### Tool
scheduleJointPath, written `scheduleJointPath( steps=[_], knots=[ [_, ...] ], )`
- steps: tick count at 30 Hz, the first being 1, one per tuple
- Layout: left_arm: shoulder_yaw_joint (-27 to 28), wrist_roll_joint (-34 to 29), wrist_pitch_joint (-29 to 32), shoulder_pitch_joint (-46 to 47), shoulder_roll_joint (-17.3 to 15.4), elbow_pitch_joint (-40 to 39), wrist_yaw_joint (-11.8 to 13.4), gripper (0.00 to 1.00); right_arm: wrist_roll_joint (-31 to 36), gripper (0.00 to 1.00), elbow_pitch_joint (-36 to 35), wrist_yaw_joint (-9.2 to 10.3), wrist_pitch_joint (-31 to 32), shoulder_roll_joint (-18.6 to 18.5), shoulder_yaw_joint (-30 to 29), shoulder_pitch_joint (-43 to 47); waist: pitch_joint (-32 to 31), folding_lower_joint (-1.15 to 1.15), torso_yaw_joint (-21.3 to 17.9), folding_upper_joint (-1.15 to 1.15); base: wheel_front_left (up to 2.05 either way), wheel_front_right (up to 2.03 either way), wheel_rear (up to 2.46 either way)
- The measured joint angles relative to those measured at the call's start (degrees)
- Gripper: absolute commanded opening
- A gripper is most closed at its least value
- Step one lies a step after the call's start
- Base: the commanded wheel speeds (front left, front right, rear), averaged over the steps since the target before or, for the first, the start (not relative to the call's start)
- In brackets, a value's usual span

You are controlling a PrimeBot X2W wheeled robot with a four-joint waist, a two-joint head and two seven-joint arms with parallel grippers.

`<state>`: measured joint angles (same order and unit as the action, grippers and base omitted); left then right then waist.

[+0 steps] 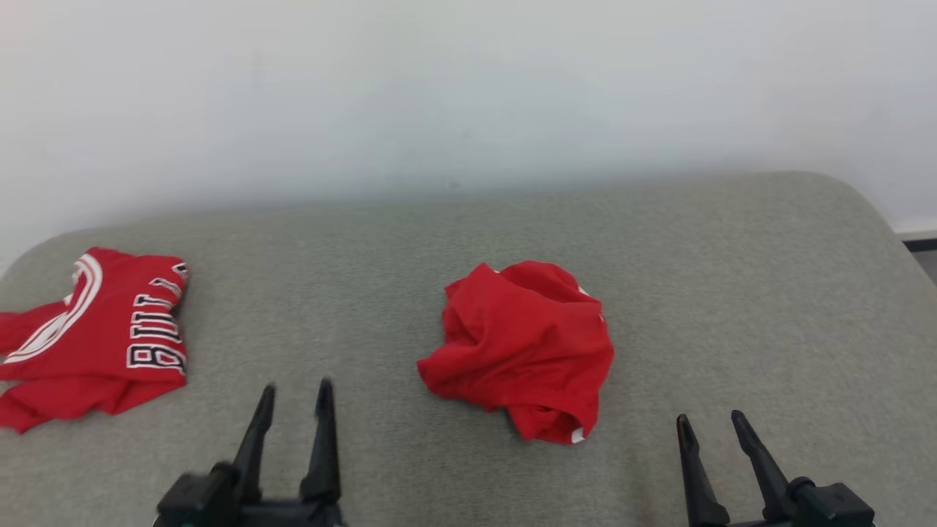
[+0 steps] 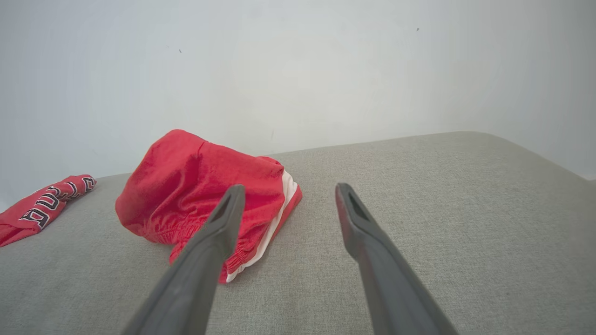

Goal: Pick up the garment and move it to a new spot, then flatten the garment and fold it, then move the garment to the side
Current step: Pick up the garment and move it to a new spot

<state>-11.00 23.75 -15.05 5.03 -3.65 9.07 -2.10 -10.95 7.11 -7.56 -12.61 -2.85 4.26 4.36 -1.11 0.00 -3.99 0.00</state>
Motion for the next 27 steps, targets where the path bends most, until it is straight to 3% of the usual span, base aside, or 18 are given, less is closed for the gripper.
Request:
scheduleJointPath(
  steps=[5, 14, 27],
  knots=[
    [4.58, -6.70, 0.00, -6.39, 0.05, -3.41, -1.49, 1.00, 0.44, 1.00, 0.11, 0.00, -1.09, 0.01, -2.10, 0.36, -0.55, 0.00, 2.69, 0.00, 0.00, 0.00, 0.00],
    [8.51, -13.10, 0.00, -10.10, 0.35, -2.45, -3.30, 1.00, 1.48, 1.00, 1.37, 0.00, -2.14, 0.02, -3.38, 2.48, -1.38, 0.00, 5.07, 0.00, 0.00, 0.00, 0.00],
    [13.86, -13.40, 0.00, -11.18, 0.60, 2.69, -3.96, 1.00, 1.89, 1.00, 3.90, 0.00, -2.38, 0.01, -3.11, 3.05, -2.10, 0.00, 3.21, 0.00, 0.00, 0.00, 0.00]
  ],
)
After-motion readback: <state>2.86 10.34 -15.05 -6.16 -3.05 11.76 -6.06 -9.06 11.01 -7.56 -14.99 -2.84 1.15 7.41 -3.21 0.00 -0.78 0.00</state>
